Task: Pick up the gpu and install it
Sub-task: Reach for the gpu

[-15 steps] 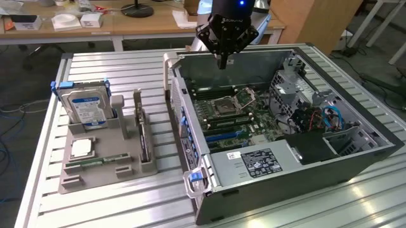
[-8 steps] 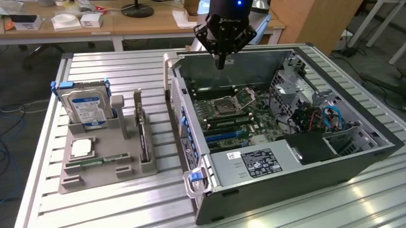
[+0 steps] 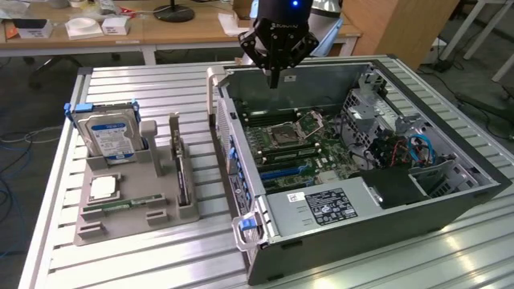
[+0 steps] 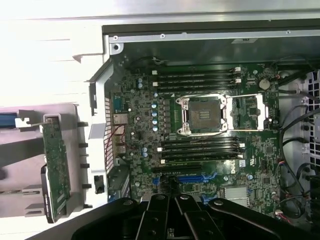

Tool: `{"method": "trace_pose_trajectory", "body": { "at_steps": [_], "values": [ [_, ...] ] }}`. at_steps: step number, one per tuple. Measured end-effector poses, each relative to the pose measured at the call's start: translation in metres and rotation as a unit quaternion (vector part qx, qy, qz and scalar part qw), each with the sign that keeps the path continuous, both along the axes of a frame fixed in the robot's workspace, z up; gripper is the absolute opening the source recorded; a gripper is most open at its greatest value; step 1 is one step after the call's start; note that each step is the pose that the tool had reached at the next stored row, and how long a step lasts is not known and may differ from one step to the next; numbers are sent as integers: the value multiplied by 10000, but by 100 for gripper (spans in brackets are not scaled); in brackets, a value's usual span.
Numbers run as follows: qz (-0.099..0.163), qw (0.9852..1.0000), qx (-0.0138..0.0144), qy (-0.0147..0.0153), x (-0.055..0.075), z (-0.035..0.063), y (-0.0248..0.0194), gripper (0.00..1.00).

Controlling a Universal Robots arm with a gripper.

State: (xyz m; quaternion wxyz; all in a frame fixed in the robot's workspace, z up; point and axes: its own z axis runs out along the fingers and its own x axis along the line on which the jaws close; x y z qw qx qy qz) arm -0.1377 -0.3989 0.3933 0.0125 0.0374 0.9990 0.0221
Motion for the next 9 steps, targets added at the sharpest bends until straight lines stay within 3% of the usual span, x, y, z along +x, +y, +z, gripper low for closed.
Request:
{"method": "trace_pose_trajectory", "body": {
  "at_steps": [9],
  "values": [
    [0, 10000, 0, 0, -106, 0, 0, 10]
  ]
}}
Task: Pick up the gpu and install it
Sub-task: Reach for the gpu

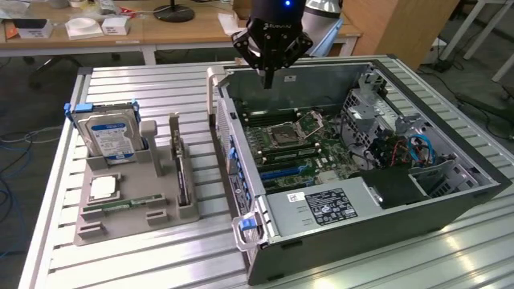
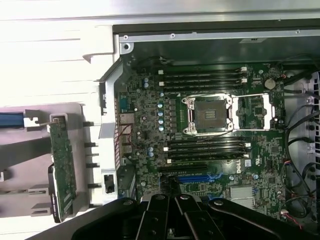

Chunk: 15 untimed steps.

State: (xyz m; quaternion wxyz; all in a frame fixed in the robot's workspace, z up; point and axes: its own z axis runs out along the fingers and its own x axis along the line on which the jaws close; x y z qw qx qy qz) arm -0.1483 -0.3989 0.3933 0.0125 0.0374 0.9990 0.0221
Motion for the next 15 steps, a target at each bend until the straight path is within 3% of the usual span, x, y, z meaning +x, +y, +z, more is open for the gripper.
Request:
{"method": "trace_pose_trajectory", "body": {
  "at_steps": [15],
  "values": [
    [0, 10000, 0, 0, -196, 0, 0, 10]
  ]
}}
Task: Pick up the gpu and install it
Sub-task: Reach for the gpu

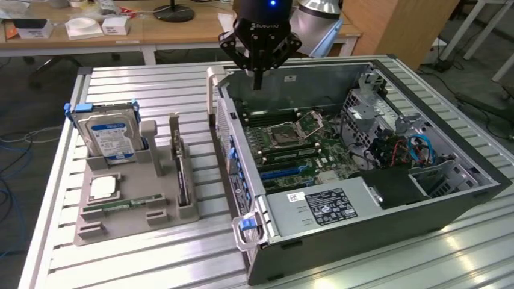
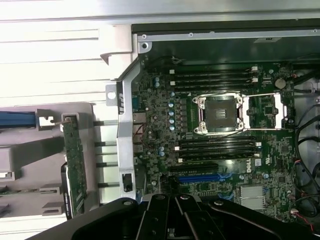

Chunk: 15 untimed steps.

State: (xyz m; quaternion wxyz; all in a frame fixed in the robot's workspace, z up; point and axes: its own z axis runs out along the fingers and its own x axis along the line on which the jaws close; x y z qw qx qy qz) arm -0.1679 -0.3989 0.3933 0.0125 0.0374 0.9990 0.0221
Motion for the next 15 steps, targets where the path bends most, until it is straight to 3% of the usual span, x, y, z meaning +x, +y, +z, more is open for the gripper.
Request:
{"method": "trace_pose_trajectory", "body": {
  "at_steps": [15],
  "values": [
    [0, 10000, 0, 0, -242, 0, 0, 10]
  ]
}}
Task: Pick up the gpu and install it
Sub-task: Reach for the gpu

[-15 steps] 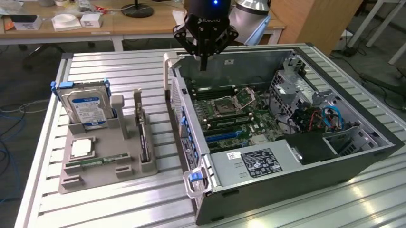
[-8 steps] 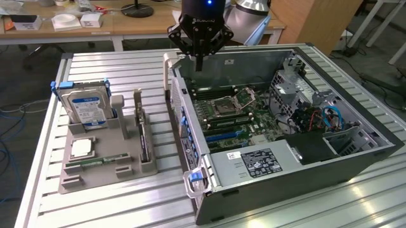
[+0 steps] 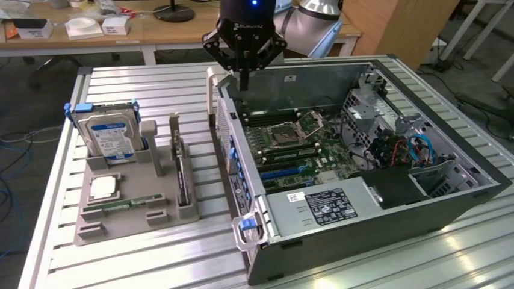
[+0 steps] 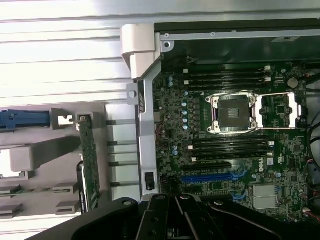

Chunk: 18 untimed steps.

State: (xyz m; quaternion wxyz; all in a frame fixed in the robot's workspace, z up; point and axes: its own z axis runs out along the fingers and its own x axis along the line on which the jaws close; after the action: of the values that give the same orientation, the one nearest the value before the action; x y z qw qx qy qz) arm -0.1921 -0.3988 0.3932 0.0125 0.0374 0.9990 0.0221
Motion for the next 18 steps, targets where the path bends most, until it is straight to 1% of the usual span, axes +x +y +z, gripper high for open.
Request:
{"method": "trace_pose_trajectory", "body": {
  "at_steps": [18],
  "values": [
    [0, 10000, 0, 0, -334, 0, 0, 10]
  ]
}}
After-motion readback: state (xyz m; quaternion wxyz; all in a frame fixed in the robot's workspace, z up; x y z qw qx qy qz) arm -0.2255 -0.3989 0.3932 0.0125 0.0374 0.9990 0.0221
